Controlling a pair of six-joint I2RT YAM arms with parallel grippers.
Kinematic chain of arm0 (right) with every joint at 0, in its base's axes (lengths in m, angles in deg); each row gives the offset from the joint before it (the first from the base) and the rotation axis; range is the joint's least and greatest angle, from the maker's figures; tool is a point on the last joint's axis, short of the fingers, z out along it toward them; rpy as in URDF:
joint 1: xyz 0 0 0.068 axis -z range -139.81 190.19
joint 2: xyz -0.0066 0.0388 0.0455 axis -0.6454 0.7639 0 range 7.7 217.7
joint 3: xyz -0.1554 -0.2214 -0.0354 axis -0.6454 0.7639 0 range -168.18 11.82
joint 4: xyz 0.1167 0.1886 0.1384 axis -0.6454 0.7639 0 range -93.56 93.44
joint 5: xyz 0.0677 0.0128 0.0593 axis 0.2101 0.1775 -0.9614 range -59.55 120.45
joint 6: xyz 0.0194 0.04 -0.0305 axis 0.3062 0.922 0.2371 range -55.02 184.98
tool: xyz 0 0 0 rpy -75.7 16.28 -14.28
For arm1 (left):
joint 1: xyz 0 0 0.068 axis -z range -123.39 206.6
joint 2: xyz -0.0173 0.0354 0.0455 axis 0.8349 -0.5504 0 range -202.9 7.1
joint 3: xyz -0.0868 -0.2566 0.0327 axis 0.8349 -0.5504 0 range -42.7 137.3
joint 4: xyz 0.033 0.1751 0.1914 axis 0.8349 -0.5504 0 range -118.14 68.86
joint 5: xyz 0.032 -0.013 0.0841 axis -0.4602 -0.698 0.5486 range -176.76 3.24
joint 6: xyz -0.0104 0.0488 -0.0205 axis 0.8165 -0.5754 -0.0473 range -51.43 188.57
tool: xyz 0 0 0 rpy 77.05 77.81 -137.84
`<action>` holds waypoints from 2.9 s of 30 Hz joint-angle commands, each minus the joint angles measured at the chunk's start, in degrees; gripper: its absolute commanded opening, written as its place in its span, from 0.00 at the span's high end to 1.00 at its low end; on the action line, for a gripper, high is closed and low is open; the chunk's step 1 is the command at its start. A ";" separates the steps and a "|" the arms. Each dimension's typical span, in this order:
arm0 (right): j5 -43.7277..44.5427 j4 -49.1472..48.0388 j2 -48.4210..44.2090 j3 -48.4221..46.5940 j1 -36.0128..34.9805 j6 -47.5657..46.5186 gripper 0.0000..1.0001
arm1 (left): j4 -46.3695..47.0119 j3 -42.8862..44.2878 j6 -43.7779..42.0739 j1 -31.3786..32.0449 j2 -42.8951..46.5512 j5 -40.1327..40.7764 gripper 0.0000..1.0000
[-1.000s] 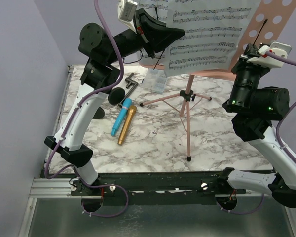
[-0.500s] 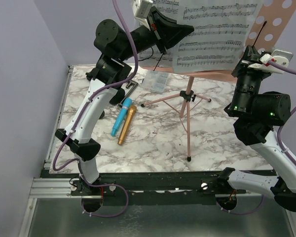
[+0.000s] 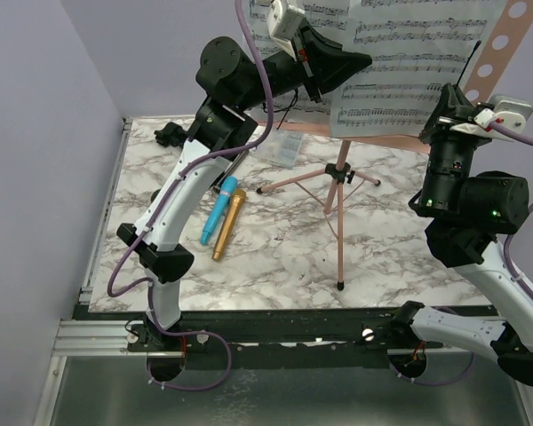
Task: Set up the instrument practice props
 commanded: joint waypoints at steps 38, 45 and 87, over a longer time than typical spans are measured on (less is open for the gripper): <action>-5.56 0.72 -1.70 0.73 0.16 3.25 0.92 | 0.19 10.14 -3.02 3.20 -7.56 2.72 0.88; -5.16 2.56 -1.74 0.23 0.13 4.41 0.75 | 0.10 8.82 -2.94 3.21 -6.07 5.35 0.71; -83.00 61.11 -16.97 18.56 0.07 44.53 0.00 | -15.09 -90.55 12.83 2.94 65.90 12.67 0.02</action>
